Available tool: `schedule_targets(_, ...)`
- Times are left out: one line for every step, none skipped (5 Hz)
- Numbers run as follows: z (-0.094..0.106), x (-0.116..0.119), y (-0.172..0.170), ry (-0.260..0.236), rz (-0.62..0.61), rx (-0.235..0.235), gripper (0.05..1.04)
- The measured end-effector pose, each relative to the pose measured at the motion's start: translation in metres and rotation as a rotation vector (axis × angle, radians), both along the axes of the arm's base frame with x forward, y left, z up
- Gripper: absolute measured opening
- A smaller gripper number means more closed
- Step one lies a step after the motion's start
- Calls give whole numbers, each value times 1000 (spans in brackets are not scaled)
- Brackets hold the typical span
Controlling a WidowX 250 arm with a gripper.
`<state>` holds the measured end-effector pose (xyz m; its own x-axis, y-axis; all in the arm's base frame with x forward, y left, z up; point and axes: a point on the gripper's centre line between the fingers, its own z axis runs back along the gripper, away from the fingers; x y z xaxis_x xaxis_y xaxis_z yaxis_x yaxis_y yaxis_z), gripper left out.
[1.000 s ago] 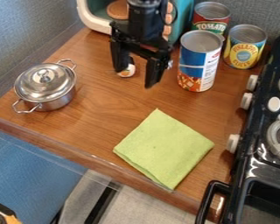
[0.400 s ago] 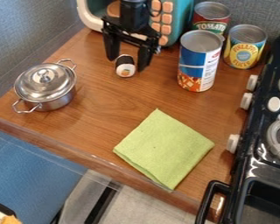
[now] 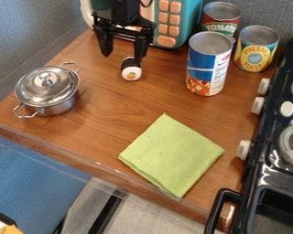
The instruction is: Moved the sushi roll above the green napkin
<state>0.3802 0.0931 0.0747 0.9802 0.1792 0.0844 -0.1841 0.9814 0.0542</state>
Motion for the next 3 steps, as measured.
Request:
schedule_targets(-4, 4, 11, -36, 82, -7, 1001)
schedule_targets(-12, 9, 13, -67, 161, -19, 1001)
schedule_targets(-17, 13, 13, -86, 242, -26, 1001)
